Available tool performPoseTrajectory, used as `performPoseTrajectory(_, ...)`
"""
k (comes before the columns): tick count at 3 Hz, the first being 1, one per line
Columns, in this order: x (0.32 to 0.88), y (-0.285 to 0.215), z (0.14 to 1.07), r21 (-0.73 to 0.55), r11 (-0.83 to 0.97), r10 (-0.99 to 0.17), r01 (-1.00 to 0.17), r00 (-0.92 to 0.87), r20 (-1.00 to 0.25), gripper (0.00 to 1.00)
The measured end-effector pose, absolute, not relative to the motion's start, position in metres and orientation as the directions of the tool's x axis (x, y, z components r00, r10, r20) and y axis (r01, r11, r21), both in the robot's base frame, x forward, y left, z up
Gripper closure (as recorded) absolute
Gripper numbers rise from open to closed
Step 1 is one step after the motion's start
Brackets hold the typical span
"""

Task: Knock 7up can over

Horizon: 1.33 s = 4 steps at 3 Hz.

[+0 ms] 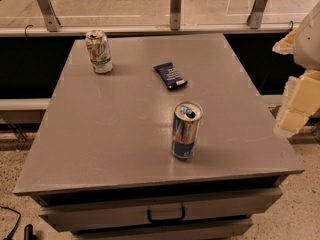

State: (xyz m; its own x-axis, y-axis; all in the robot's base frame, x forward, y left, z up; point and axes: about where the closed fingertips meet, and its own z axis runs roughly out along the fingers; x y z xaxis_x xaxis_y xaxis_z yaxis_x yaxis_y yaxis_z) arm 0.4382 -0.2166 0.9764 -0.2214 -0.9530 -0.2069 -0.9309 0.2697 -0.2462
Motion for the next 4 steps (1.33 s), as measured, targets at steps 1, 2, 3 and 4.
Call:
performPoseTrajectory(1,0.438,-0.217,0.976,-0.246,0.27,-0.953,-0.931,-0.221,-0.207,0.0)
performPoseTrajectory(2,0.442,-0.212,0.984,-0.241,0.291,-0.943,-0.926,-0.235,-0.236,0.0)
performPoseTrajectory(3,0.462,-0.193,0.991,-0.233,0.327,-0.912,-0.916,-0.241,-0.332,0.0)
performPoseTrajectory(4,0.495,-0.168,0.999,-0.227,0.344,-0.878,-0.911,-0.227,-0.421,0.0)
